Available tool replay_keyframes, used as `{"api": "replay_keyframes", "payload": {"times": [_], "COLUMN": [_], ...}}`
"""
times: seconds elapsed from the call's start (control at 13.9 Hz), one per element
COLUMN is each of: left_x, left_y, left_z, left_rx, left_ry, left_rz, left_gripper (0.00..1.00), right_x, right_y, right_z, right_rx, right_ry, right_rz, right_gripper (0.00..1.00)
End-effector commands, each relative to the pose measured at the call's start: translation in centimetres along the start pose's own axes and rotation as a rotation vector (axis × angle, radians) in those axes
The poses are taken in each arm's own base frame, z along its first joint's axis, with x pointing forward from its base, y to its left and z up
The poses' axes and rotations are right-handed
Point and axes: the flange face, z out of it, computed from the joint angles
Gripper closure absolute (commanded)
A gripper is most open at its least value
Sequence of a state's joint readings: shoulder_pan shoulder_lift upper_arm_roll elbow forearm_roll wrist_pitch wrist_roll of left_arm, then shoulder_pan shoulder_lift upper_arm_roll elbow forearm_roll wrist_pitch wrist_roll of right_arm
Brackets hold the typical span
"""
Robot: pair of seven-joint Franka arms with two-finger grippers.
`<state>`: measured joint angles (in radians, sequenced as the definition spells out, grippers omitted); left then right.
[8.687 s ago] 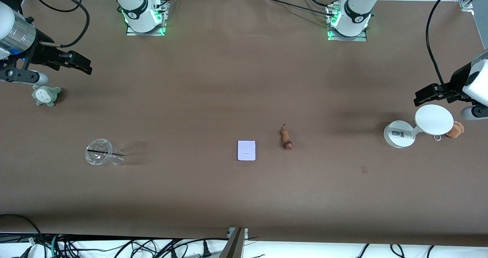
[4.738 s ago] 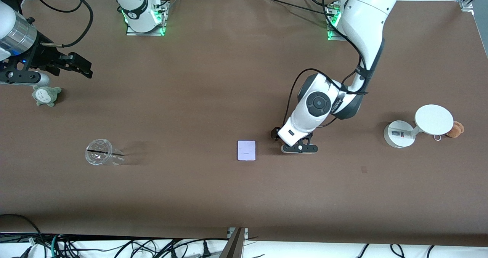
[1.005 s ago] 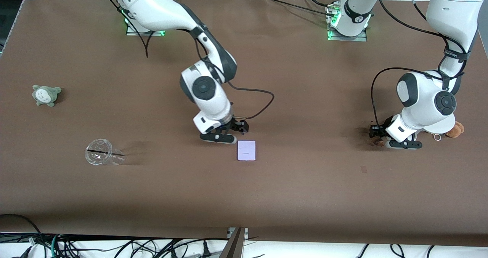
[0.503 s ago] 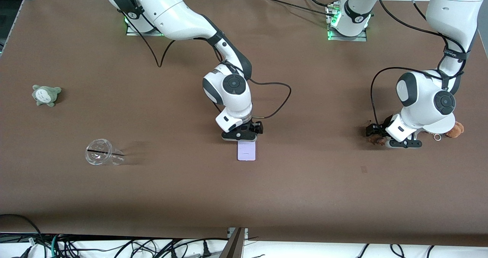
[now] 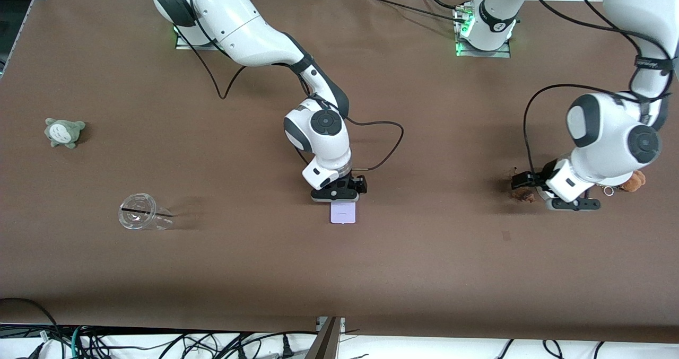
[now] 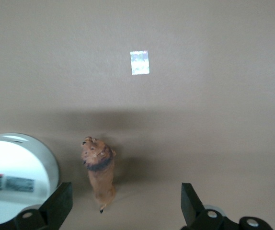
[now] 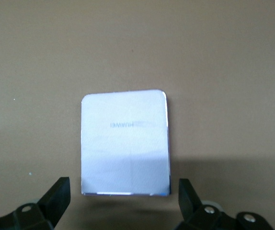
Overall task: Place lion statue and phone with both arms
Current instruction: 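Lift the phone with the right gripper while the left gripper withdraws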
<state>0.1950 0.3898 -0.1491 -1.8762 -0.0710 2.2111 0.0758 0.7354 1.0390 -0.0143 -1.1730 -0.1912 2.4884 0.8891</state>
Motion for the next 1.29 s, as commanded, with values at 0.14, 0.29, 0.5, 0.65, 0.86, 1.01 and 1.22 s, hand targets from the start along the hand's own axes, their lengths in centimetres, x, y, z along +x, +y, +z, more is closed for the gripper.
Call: {"api": "replay_keyframes", "payload": {"times": [0.14, 0.29, 0.5, 0.65, 0.86, 1.01, 1.22], "left_x": [2.8, 3.5, 3.5, 3.2, 2.0, 1.1, -1.4], "left_y": [0.0, 0.0, 0.4, 0.7, 0.8, 0.5, 0.6], "left_z": [-9.1, -14.4, -20.0, -22.4, -26.0, -29.0, -31.3], "left_rx": [-0.012, 0.014, 0.057, 0.059, 0.066, 0.077, 0.094], "left_ry": [-0.019, -0.010, -0.004, 0.000, 0.030, 0.079, 0.082], "left_rz": [-0.002, 0.016, 0.037, 0.039, 0.034, 0.025, 0.013], "left_gripper": [0.00, 0.00, 0.00, 0.00, 0.00, 0.00, 0.00], "right_x": [0.5, 0.5, 0.6, 0.7, 0.6, 0.6, 0.8], "right_y": [-1.0, -1.1, -0.6, -0.5, -0.4, -0.4, -0.5], "right_z": [-0.1, 0.5, 1.9, 2.0, 2.2, 2.2, 2.1], "right_rx": [0.002, 0.023, 0.016, 0.007, 0.004, 0.005, 0.025], "right_ry": [0.049, 0.066, 0.081, 0.087, 0.087, 0.087, 0.099], "right_rz": [-0.064, -0.075, -0.079, -0.119, -0.121, -0.111, -0.100], "right_gripper": [0.00, 0.00, 0.00, 0.00, 0.00, 0.00, 0.01]}}
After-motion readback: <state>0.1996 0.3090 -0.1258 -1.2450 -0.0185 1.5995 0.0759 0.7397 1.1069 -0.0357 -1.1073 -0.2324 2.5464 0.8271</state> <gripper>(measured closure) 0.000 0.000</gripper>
